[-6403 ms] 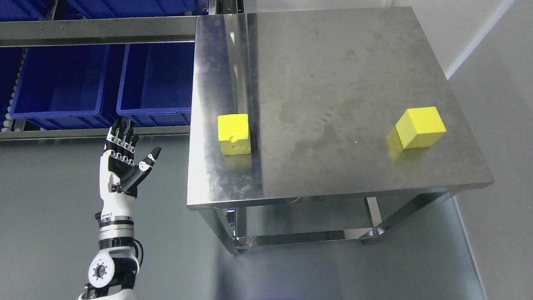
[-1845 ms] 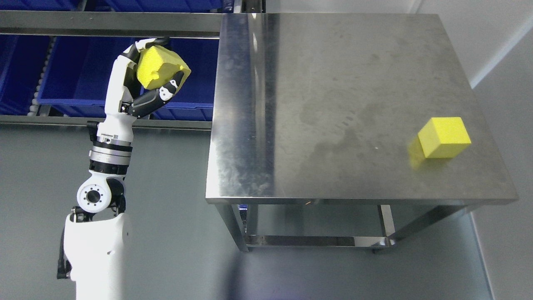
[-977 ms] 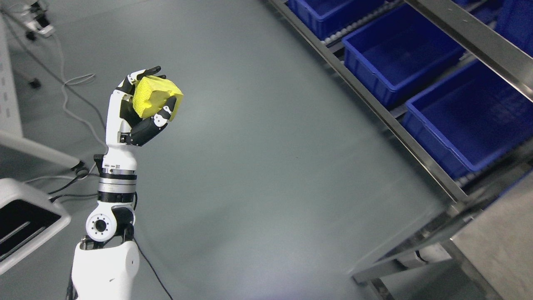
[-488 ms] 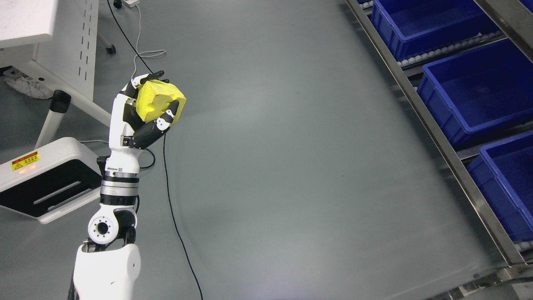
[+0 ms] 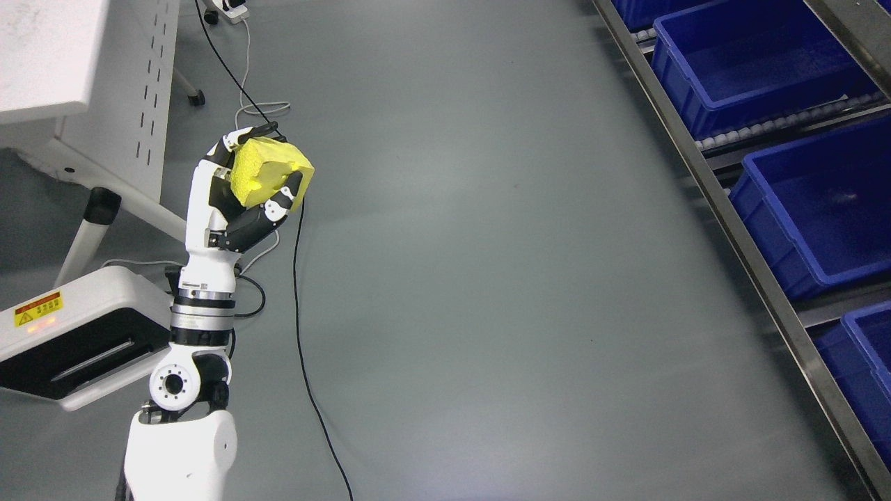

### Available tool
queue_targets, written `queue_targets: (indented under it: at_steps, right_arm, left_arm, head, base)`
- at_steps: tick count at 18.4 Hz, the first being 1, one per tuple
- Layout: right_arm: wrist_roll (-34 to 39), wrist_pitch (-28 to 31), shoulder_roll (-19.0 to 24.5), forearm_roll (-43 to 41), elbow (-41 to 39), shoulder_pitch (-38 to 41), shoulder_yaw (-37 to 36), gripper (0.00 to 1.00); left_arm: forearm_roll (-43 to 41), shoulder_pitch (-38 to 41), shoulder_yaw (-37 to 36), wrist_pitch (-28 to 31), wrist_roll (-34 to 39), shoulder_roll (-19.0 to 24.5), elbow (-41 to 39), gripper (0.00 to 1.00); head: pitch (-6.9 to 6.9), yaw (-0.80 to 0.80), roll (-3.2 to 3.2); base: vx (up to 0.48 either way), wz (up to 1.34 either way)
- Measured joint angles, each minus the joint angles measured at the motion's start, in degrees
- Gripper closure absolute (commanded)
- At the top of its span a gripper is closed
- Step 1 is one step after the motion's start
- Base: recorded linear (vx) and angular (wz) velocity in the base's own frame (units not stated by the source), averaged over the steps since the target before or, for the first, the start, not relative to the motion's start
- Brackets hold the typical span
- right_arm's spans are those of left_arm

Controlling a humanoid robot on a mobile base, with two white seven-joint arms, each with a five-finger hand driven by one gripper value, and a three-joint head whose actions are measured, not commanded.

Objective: Move yellow foam block to right shelf middle
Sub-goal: 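Hold the cube in the left hand while turning toward the blue bins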

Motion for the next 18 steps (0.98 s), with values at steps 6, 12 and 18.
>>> queue_targets:
  at_steps: [6,12,18]
  right_arm:
    - [0.0,0.0,0.0,0.0,0.0,0.0,0.0,0.00]
    - [0.0,0.0,0.0,0.0,0.0,0.0,0.0,0.00]
    - [0.0,0.0,0.0,0.0,0.0,0.0,0.0,0.00]
  left_arm:
    - [0.0,0.4,-0.1,0.0,0.0,0.0,-0.3,1.00]
    - [0.0,0.9,-0.1,0.0,0.0,0.0,-0.5,1.00]
    - [0.0,1.3,-0.1,0.0,0.0,0.0,-0.6,1.00]
  head:
    - [0.00,0.00,0.00]
    - [0.00,0.00,0.00]
    - [0.01,0.00,0.00]
  base:
    - [0.430,-0.17]
    - [0.587,-0.19]
    - [0.593,-0.18]
